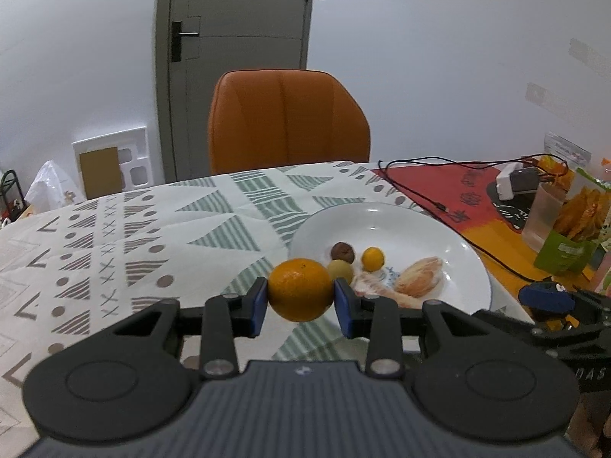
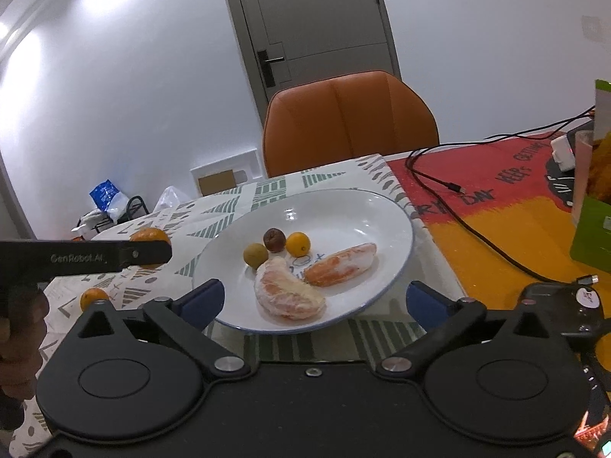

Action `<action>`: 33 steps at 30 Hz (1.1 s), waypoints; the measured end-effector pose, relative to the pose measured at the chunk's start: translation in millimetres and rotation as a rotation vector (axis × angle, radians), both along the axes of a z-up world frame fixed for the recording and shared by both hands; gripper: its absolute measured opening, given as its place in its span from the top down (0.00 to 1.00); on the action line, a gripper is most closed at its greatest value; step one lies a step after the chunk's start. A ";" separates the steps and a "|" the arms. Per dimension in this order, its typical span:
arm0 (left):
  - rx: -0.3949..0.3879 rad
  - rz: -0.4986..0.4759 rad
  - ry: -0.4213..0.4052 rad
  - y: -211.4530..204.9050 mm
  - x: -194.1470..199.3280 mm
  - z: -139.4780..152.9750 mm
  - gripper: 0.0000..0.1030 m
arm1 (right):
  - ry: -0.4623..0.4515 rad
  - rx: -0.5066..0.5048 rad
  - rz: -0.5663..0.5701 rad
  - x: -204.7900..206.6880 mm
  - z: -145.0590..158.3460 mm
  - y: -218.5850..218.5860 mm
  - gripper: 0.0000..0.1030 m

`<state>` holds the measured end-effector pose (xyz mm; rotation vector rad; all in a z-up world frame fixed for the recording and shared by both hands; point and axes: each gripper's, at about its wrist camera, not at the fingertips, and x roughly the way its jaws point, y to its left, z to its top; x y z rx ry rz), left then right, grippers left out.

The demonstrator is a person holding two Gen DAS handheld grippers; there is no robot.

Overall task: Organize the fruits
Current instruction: 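Lower the pomelo segment into the plate and open the right tool while the left tool carries the orange, then lower the large orange into the plate and open the left tool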

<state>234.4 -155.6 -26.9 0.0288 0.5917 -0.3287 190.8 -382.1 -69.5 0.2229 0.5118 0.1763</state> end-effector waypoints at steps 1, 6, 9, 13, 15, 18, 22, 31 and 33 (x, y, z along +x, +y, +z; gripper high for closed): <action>0.000 -0.006 -0.002 -2.9 0.7 0.0 0.65 | 0.000 -0.001 -0.002 -1.1 -0.1 -0.7 0.00; 0.007 -0.031 -0.002 -16.1 5.7 -0.7 0.65 | -0.001 0.011 -0.013 -7.4 -0.5 -5.7 0.00; 0.009 -0.042 0.000 -23.0 7.9 -1.1 0.65 | -0.001 0.013 -0.024 -10.7 -1.7 -9.2 0.00; 0.012 -0.052 -0.004 -30.6 10.1 -0.7 0.65 | 0.017 0.003 -0.040 -11.2 -4.6 -15.2 0.00; 0.014 -0.056 -0.004 -33.8 11.0 -0.6 0.65 | 0.021 0.000 -0.053 -11.2 -5.4 -18.5 0.00; 0.018 -0.062 -0.004 -38.0 12.2 -0.6 0.65 | 0.020 0.002 -0.066 -11.8 -5.7 -22.5 0.00; 0.040 -0.056 -0.023 -41.4 10.4 1.3 0.62 | 0.019 0.000 -0.071 -12.0 -5.4 -23.8 0.00; 0.057 -0.002 -0.043 -24.1 5.8 8.9 0.32 | 0.018 -0.010 -0.058 -8.8 -4.6 -15.5 0.00; 0.053 -0.004 -0.054 -19.1 2.5 11.7 0.20 | 0.017 -0.006 -0.055 -8.3 -4.2 -13.5 0.00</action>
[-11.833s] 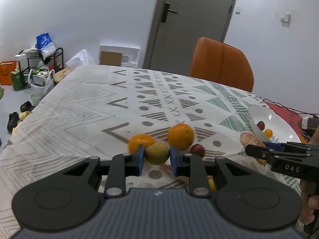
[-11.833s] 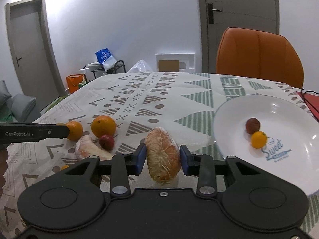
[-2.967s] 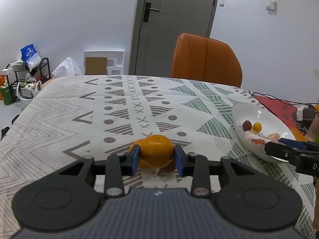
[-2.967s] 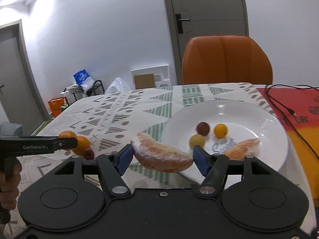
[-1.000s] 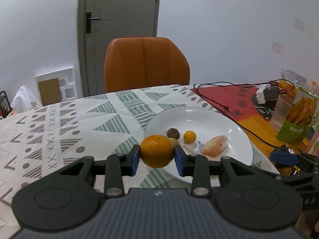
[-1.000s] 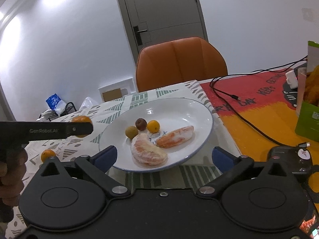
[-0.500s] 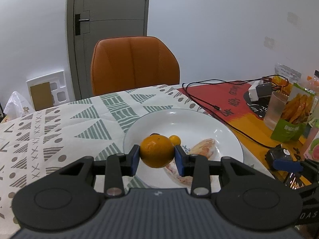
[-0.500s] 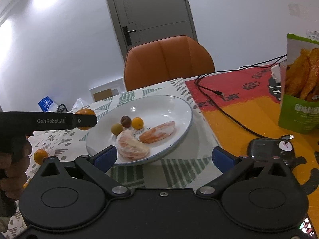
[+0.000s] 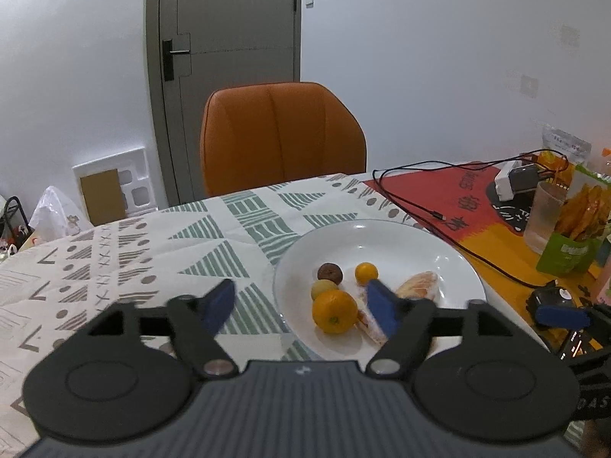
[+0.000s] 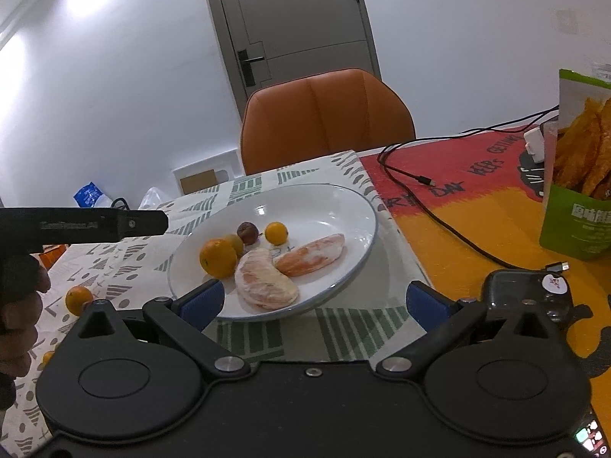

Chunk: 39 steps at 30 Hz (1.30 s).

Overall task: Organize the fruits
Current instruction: 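Lower the large orange into the plate and open the left tool, then move both tools back over the remaining fruit on the table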

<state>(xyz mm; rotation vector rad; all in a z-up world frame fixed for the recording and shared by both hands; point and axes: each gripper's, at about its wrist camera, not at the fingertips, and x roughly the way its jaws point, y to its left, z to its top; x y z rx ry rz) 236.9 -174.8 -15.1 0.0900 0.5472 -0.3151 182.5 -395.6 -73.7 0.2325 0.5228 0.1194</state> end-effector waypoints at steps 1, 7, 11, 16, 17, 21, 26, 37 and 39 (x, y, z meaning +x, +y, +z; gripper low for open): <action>0.003 0.005 -0.011 2.3 -2.1 1.3 0.19 | 0.000 0.000 0.000 0.3 0.4 0.9 0.00; 0.010 0.036 -0.021 14.1 -7.0 6.2 0.13 | -0.001 -0.020 -0.010 0.5 3.0 7.2 0.00; 0.000 0.058 -0.030 23.4 -12.4 8.1 0.07 | 0.002 -0.023 -0.013 0.7 3.4 10.7 0.00; -0.001 0.095 -0.026 33.7 -19.4 9.9 0.07 | -0.007 -0.039 -0.001 -1.1 6.6 17.3 0.00; -0.006 0.101 -0.023 35.8 -20.6 9.9 0.07 | -0.009 -0.040 0.003 -1.4 7.4 18.7 0.00; -0.007 0.120 -0.017 43.0 -25.4 11.3 0.07 | -0.008 -0.036 0.014 -1.6 9.5 22.0 0.00; -0.016 0.143 -0.022 54.3 -33.5 17.0 0.07 | -0.007 -0.032 0.029 -2.9 12.7 26.9 0.00; -0.005 0.217 -0.055 87.3 -51.8 30.2 0.07 | -0.012 -0.056 0.063 -4.6 18.2 46.6 0.00; 0.001 0.229 -0.057 92.1 -54.4 30.3 0.07 | -0.009 -0.067 0.065 -5.1 18.6 50.9 0.00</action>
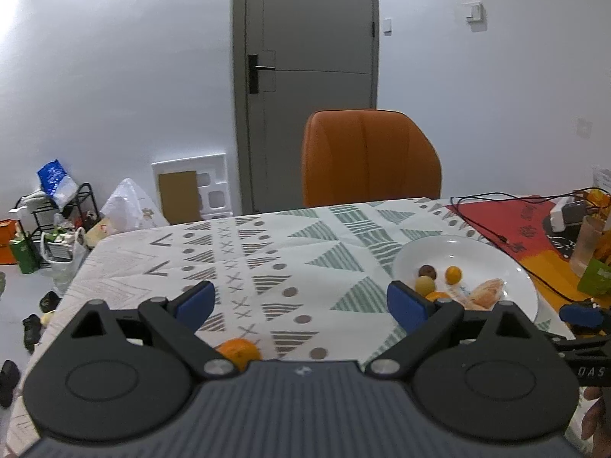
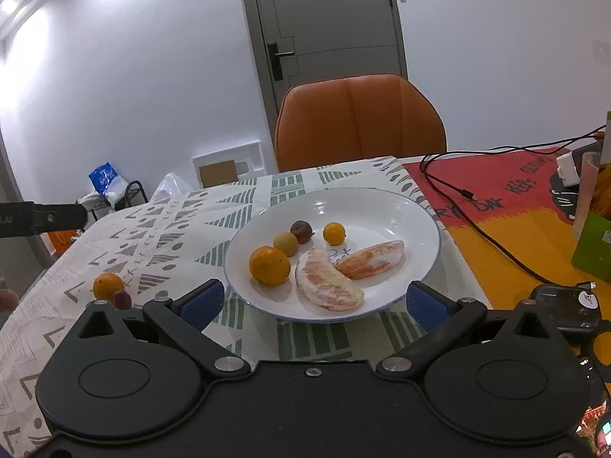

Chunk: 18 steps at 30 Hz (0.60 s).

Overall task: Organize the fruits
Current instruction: 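Move both tools back over the remaining fruit on the table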

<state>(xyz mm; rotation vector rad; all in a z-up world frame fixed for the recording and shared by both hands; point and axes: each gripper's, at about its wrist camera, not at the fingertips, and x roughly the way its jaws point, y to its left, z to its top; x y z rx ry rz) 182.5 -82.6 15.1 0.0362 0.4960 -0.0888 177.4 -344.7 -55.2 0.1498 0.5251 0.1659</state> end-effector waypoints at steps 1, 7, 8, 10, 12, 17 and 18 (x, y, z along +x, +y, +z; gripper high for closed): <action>0.002 0.004 0.001 2.1 -1.4 -0.1 0.07 | 0.000 -0.003 0.002 -0.4 0.1 1.8 0.00; 0.002 -0.003 0.012 11.3 -11.8 -2.4 0.07 | -0.002 -0.015 0.011 -4.4 2.7 10.5 0.00; 0.005 -0.003 0.015 12.4 -13.6 -2.8 0.07 | -0.002 -0.019 0.010 -5.0 3.3 11.8 0.00; 0.006 -0.002 0.017 15.3 -18.6 -3.6 0.07 | 0.000 -0.026 0.008 -5.7 4.1 13.2 0.00; -0.006 -0.003 0.016 18.5 -23.6 -4.7 0.07 | -0.007 -0.028 0.015 -8.9 5.3 15.8 0.00; -0.048 0.007 0.026 28.6 -34.2 -8.3 0.07 | -0.026 -0.036 0.020 -15.1 7.9 20.9 0.00; -0.065 0.006 0.032 31.4 -35.8 -9.2 0.07 | -0.024 -0.037 0.019 -16.1 8.3 22.0 0.00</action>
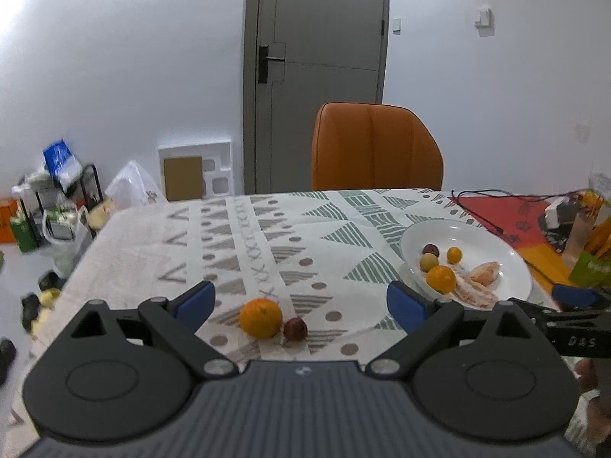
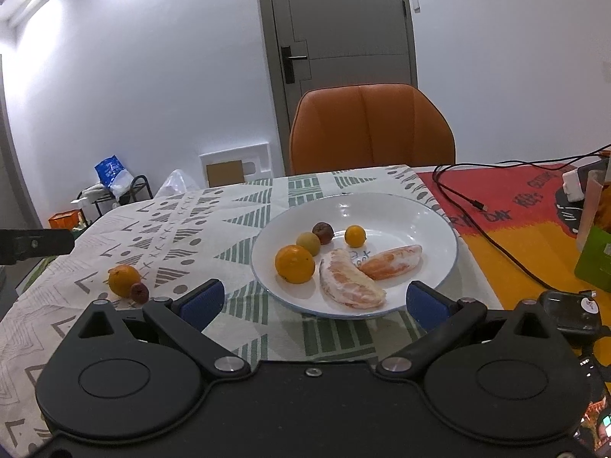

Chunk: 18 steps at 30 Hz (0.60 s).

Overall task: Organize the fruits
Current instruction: 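Move both tools back over the remaining fruit on the table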

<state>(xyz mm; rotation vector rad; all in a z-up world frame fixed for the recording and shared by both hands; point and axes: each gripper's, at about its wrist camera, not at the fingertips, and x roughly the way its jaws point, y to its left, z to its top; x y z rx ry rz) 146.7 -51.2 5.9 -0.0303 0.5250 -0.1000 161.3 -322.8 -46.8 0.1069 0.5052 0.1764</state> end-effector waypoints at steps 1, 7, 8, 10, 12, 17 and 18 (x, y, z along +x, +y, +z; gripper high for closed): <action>-0.014 0.004 0.004 3.0 -2.1 -1.1 0.07 | 0.003 0.002 -0.001 -0.4 0.2 -0.1 0.00; -0.030 0.030 0.009 13.7 -12.0 -6.6 0.07 | 0.005 0.011 0.008 -5.6 2.1 2.7 0.00; -0.027 0.041 0.006 14.8 -13.4 -7.2 0.07 | 0.004 0.010 0.013 -6.7 2.3 4.2 0.00; -0.037 0.037 0.006 18.2 -17.2 -8.4 0.07 | 0.005 0.012 0.023 -8.9 2.5 7.1 0.00; -0.036 0.035 0.003 20.3 -21.5 -9.2 0.07 | 0.008 0.018 0.037 -10.9 2.4 10.7 0.00; -0.053 0.057 0.002 28.1 -29.2 -11.1 0.07 | 0.022 0.024 0.088 -14.6 2.3 21.9 0.00; -0.057 0.058 0.003 28.2 -30.7 -11.9 0.08 | 0.025 0.023 0.093 -15.6 2.2 24.6 0.00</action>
